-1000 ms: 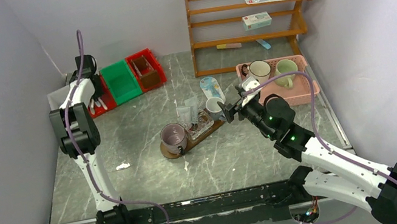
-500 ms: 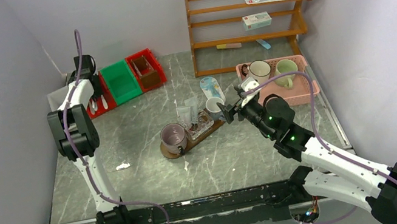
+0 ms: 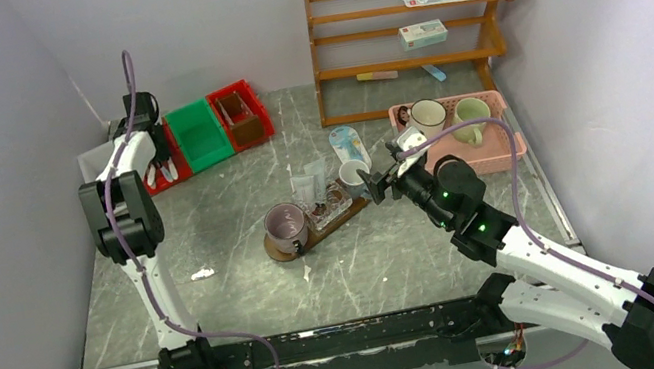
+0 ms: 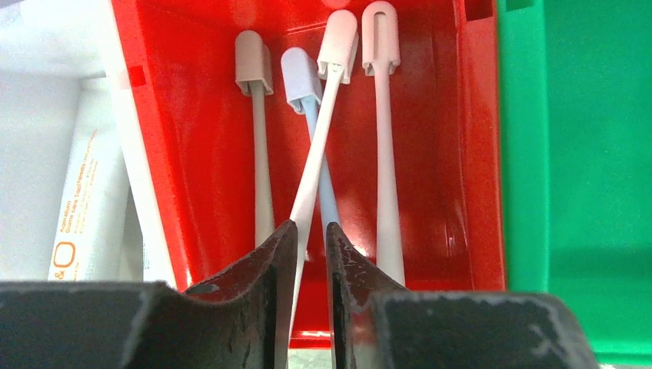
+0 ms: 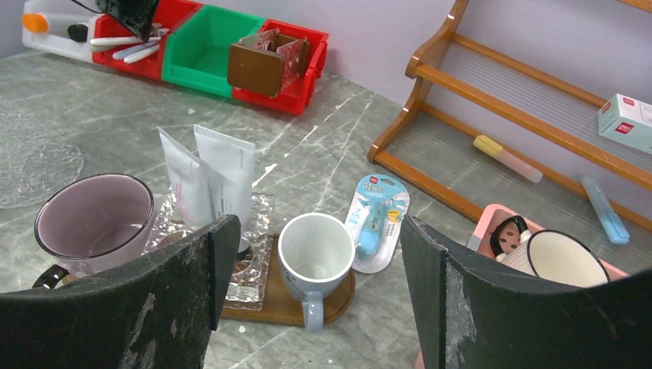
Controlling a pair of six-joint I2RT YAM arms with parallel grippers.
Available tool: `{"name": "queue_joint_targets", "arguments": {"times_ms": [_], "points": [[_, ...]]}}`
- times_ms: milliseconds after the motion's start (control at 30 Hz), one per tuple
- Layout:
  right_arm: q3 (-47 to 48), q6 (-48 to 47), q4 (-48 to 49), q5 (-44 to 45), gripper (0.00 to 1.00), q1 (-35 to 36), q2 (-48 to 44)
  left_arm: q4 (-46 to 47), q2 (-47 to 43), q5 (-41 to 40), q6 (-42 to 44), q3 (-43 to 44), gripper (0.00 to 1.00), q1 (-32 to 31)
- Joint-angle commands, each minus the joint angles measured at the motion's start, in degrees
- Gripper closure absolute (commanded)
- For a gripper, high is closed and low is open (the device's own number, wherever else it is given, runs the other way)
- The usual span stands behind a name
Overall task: Prepare toiletry sets of a toothbrush and toothpaste on the tray
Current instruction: Pick up the toothbrush from the storage box.
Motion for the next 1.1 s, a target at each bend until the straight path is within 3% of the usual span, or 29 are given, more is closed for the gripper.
{"name": "queue_joint_targets", "arguments": {"times_ms": [0, 567, 1067], "points": [[0.33, 0.11, -0.47, 0.22, 0.20, 0.02, -0.42, 0.34, 1.75, -0.10, -0.42, 0.63, 0.74, 0.45], [0.06, 0.22, -0.19, -0.34, 0.19, -0.06, -0.61, 0.11, 4.78, -3.92, 1.52, 1.47, 0.72, 0.36], [0.66, 0.29, -0.61, -0.26, 0.19, -0.04, -0.80, -0.63, -3.07, -4.00, 2.13, 1.85, 0.92, 0.32]]}}
